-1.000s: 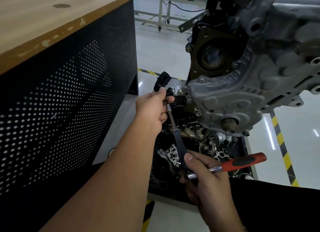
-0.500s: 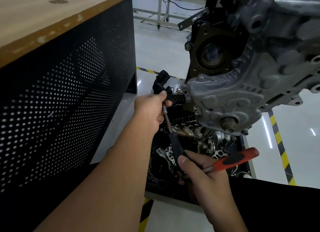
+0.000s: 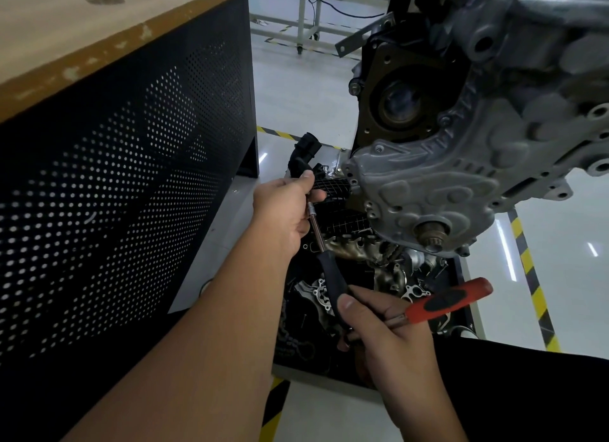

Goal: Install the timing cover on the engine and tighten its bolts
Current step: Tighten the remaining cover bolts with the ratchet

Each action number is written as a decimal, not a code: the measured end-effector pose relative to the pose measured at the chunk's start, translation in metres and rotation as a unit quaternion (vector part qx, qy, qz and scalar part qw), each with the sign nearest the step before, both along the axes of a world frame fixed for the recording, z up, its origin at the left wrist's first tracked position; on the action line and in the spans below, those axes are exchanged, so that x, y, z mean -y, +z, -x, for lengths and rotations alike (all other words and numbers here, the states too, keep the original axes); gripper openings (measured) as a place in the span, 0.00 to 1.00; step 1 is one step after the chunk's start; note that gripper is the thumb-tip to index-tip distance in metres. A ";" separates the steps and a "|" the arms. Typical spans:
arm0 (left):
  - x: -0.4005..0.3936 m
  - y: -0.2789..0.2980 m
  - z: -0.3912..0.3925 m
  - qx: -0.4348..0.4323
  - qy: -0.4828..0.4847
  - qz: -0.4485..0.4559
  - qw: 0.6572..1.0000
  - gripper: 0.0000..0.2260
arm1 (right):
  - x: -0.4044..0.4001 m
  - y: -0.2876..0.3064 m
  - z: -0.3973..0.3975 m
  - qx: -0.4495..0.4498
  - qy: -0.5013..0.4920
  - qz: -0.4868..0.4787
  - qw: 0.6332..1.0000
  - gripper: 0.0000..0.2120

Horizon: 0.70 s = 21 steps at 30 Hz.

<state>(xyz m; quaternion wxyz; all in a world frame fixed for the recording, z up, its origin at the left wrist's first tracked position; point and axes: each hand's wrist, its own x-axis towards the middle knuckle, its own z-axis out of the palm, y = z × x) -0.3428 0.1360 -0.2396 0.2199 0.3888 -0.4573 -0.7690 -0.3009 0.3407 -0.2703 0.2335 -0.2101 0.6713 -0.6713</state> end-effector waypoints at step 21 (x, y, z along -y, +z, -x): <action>-0.006 0.002 0.020 -0.012 -0.131 -0.081 0.988 0.05 | 0.019 -0.001 -0.012 0.154 -0.187 0.063 0.968 0.07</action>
